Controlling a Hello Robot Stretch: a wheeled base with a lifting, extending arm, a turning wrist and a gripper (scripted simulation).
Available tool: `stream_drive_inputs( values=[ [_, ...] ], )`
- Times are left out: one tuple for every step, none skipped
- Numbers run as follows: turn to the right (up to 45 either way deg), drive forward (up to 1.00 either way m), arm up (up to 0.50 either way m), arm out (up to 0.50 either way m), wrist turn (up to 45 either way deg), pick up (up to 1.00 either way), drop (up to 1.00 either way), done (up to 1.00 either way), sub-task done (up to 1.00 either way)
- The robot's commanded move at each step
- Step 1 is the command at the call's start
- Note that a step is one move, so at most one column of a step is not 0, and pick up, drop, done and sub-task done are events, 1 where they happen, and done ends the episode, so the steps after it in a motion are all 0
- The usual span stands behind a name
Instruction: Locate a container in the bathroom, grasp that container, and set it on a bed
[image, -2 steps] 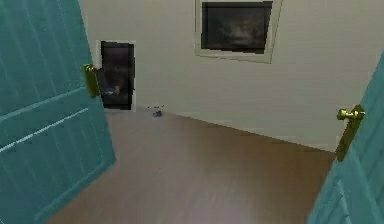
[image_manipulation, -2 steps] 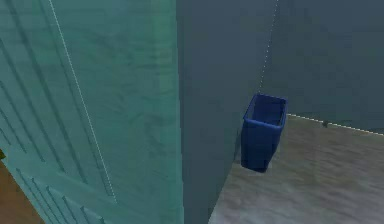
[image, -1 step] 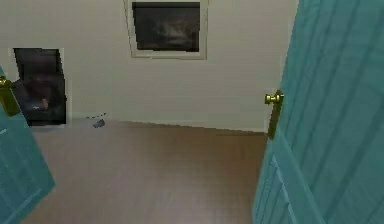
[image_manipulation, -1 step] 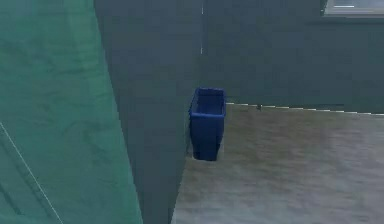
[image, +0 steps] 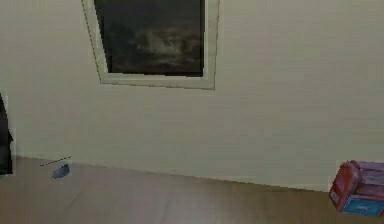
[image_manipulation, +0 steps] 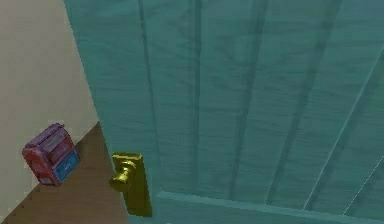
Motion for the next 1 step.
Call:
stream_drive_inputs(
  values=[
    [-9.0, 0.00, 0.00, 0.00, 0.0, 0.00, 0.00, 0.00, 0.00]
  ],
)
